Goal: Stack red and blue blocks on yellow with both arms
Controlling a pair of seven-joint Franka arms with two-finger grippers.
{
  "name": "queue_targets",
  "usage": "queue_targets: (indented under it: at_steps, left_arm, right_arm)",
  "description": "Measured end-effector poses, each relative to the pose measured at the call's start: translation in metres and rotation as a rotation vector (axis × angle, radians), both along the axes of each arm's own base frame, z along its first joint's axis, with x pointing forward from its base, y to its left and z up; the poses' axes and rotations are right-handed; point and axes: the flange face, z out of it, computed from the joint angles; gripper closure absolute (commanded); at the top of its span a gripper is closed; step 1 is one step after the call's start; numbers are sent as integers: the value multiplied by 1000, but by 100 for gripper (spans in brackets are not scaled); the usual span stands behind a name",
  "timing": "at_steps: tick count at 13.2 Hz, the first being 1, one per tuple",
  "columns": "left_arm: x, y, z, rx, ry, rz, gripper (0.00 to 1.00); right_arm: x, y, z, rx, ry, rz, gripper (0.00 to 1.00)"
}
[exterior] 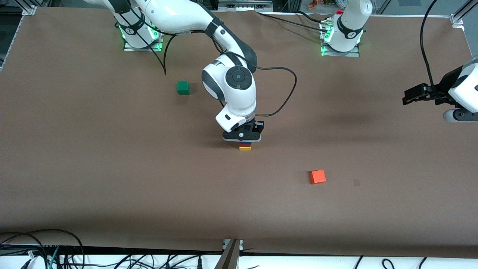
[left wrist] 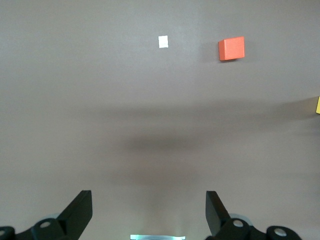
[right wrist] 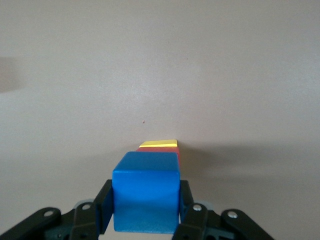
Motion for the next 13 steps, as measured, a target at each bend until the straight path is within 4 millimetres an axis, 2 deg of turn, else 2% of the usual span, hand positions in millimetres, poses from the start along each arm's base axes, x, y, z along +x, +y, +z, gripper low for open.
queue_targets:
  at_steps: [2,5,10,12,13]
  left_arm:
    - [0,0,0,0,0,0,0]
    - [0,0,0,0,0,0,0]
    - [0,0,0,0,0,0,0]
    - [0,-1,0,0,0,-2,0]
    - [0,-1,0,0,0,-2,0]
  right_arm:
    - [0,0,-2,-10,-7,5,38]
    - [0,0,-2,-11,-8,6,0]
    - [4,-2,4,-11,-16,1,0]
    - [12,-12,25,-27,-12,-20,0]
    - [20,-25,45,-32,-12,-43,0]
